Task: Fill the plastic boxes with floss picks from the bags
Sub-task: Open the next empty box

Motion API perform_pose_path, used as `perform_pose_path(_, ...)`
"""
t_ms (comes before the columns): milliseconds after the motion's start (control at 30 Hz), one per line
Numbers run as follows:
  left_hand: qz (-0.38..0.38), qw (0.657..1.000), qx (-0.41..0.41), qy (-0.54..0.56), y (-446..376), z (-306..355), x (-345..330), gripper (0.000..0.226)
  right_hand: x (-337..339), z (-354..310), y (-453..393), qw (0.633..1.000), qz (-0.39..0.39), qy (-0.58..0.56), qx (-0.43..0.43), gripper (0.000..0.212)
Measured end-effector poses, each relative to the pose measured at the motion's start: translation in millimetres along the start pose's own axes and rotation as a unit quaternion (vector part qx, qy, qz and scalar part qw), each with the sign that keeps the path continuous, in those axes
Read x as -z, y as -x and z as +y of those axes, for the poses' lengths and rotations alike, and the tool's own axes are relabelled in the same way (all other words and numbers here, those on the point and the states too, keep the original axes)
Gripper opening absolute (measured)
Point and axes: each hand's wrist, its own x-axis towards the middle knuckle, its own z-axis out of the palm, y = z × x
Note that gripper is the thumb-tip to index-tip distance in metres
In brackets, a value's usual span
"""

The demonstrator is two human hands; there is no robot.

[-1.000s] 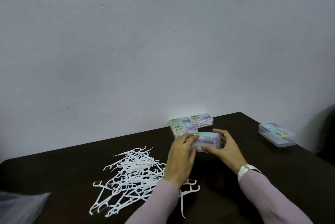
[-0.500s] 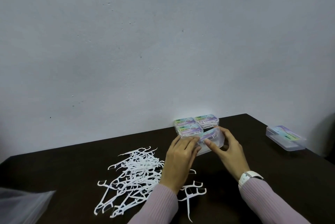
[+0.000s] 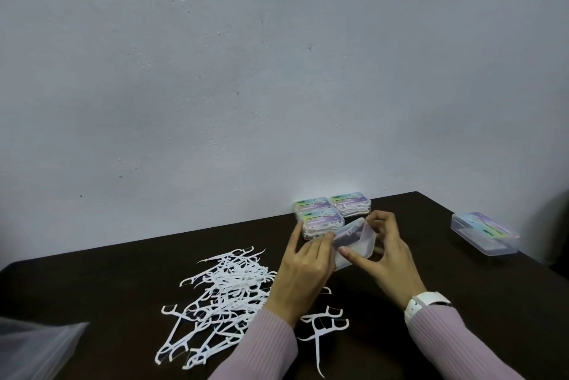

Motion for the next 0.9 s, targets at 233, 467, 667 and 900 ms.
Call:
perform_pose_path(233,0.013,0.998,0.066,0.003,-6.9,-8.6,5.9,0.031,4.8,0.5,-0.3,0.994,-0.001,0.079,0.075,0.053)
perform_pose_path(467,-0.067,0.985,0.150,0.046,-6.4,-9.7,5.8,0.037,9.9,11.7,-4.2,0.995,-0.025,0.092,-0.033,0.070)
perform_pose_path(667,-0.118,0.974,0.179,0.075,-2.0,-10.3,3.6,0.054,14.7,22.9,-10.3,0.972,-0.077,0.092,-0.204,0.086)
perform_pose_path(900,-0.187,0.948,0.222,0.133,-2.6,-10.5,14.3,0.048,13.1,24.3,-8.8,0.968,-0.076,0.103,-0.214,0.082)
